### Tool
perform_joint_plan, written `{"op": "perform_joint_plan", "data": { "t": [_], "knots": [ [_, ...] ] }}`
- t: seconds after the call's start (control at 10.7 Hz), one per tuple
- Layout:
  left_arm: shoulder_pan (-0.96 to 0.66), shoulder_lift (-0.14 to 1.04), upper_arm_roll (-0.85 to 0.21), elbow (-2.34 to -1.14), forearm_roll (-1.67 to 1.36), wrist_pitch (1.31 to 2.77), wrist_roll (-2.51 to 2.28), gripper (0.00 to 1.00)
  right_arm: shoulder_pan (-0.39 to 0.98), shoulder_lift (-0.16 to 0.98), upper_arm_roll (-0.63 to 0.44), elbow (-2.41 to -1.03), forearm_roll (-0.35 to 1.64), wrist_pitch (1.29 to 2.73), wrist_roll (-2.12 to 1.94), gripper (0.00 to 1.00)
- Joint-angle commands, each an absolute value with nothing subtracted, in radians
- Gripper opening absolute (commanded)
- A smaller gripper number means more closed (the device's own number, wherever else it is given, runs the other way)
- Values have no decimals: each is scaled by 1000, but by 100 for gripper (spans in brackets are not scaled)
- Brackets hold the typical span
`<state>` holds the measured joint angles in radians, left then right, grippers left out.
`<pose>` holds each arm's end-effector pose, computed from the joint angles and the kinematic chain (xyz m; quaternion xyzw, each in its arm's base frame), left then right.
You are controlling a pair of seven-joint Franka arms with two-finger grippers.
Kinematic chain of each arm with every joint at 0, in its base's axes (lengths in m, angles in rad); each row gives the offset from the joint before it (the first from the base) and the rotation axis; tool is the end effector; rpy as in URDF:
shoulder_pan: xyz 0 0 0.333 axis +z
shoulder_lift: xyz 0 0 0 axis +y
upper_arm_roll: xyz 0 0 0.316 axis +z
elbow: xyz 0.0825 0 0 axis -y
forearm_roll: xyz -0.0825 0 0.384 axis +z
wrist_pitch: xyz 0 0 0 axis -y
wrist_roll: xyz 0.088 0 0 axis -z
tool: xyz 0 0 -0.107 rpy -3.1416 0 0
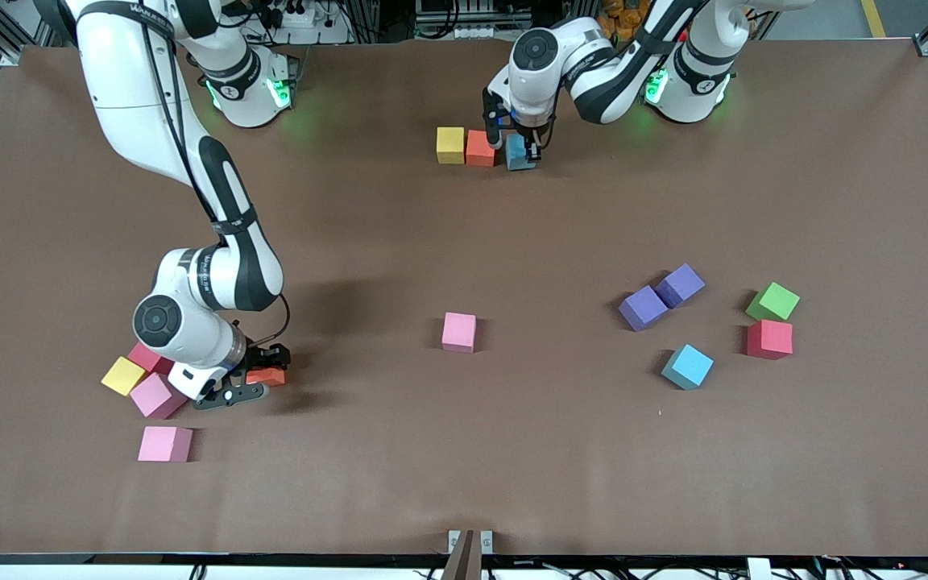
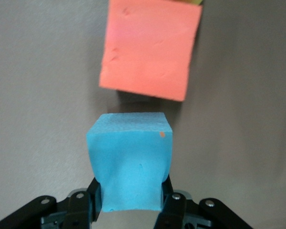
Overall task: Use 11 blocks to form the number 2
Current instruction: 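Place the cyan cube below the orange cube while the right gripper grasps orange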
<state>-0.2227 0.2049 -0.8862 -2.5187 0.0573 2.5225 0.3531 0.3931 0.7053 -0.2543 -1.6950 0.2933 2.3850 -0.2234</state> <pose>0.1886 -0.4100 0.2204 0.7253 -0.6827 -0.0803 0.0371 0.6675 0.1136 0.1968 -0.9943 -0.1043 -0.0093 0.0190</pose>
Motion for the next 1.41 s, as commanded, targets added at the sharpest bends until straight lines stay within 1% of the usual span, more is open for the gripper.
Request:
{"op": "perform_joint_plan", "data": {
  "t": [0.0,0.47,0.56,0.66,0.75,0.84,1.03,1.31],
  "knots": [
    [-267,209,-890,-2510,51,2552,298,2,377,692,-232,-1671,313,2382,-247,15],
    [-281,221,-888,-2500,52,2554,293,4,391,673,-230,-1634,318,2353,-210,12],
    [-279,228,-887,-2499,52,2554,295,8,402,672,-230,-1628,318,2349,-190,12],
    [-279,238,-887,-2491,64,2553,296,15,413,663,-230,-1617,316,2329,-158,12],
    [-273,254,-885,-2482,118,2553,293,16,426,660,-232,-1600,316,2294,-114,12],
    [-268,274,-884,-2473,156,2553,291,16,440,658,-232,-1586,316,2269,-79,12],
    [-268,282,-882,-2471,190,2553,291,16,463,644,-230,-1586,316,2264,-20,12],
    [-270,296,-861,-2471,219,2553,293,16,500,589,-230,-1594,316,2191,76,12]
  ]
}}
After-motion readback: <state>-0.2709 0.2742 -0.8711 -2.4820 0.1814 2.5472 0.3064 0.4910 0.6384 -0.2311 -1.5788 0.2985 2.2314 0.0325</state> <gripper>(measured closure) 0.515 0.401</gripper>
